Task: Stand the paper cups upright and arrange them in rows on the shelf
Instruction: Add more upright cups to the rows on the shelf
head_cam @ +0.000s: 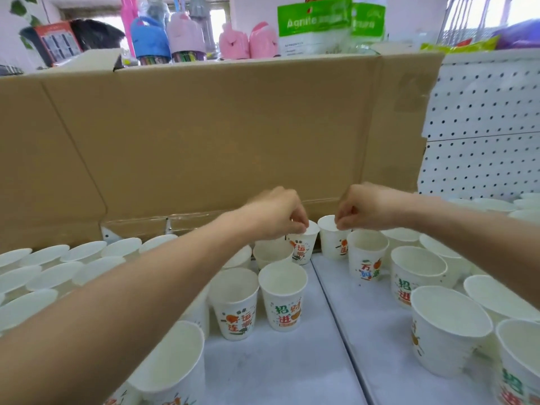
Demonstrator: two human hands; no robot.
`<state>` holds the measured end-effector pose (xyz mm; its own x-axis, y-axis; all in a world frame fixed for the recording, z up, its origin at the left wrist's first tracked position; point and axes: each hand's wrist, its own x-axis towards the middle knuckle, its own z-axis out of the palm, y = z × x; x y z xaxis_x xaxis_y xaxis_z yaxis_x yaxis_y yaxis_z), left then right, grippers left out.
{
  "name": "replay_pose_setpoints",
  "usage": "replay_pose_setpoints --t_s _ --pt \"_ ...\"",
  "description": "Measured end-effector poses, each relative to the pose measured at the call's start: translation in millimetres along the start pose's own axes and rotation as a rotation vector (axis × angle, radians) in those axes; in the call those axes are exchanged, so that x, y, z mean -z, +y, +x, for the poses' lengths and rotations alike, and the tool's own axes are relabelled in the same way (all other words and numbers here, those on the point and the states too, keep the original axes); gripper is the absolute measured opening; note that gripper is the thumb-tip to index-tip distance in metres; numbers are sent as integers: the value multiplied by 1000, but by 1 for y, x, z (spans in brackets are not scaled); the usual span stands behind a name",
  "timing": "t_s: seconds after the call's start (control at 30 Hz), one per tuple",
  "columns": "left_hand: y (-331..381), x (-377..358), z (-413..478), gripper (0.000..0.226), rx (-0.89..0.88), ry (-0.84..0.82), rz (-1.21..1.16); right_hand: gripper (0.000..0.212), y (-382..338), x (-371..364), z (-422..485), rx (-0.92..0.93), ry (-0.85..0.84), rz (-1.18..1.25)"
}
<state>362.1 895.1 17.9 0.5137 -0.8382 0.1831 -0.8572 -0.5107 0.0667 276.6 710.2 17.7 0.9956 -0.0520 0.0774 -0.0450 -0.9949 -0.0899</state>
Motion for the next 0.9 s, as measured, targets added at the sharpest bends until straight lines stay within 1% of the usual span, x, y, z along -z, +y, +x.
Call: replay_pose_setpoints --t_s 0.1,0.17,0.2,0.3,0.43,0.53,0.73,0.9 --pt "3 -15 28 27 1 -66 142 11 5 -12 20 13 -48 -50" --pt "1 -23 38 24 -3 -86 217 3 10 -17 26 28 -56 -69" --pt "0 -25 41 21 -5 -90 227 4 12 -19 28 34 -57 -77" --pt "1 -29 47 15 -15 -79 191 21 18 -19 29 50 -43 -93" --pt "6 -30 51 15 -10 -48 66 29 22 -19 29 58 -36 -95" --pt "7 -32 53 12 -4 -29 -12 30 25 -20 30 51 -36 -89" --pt "5 -35 52 7 42 48 -59 31 25 -18 30 51 -52 -111" --pt "7 -40 48 10 26 94 -9 32 24 -17 32 54 -51 -145"
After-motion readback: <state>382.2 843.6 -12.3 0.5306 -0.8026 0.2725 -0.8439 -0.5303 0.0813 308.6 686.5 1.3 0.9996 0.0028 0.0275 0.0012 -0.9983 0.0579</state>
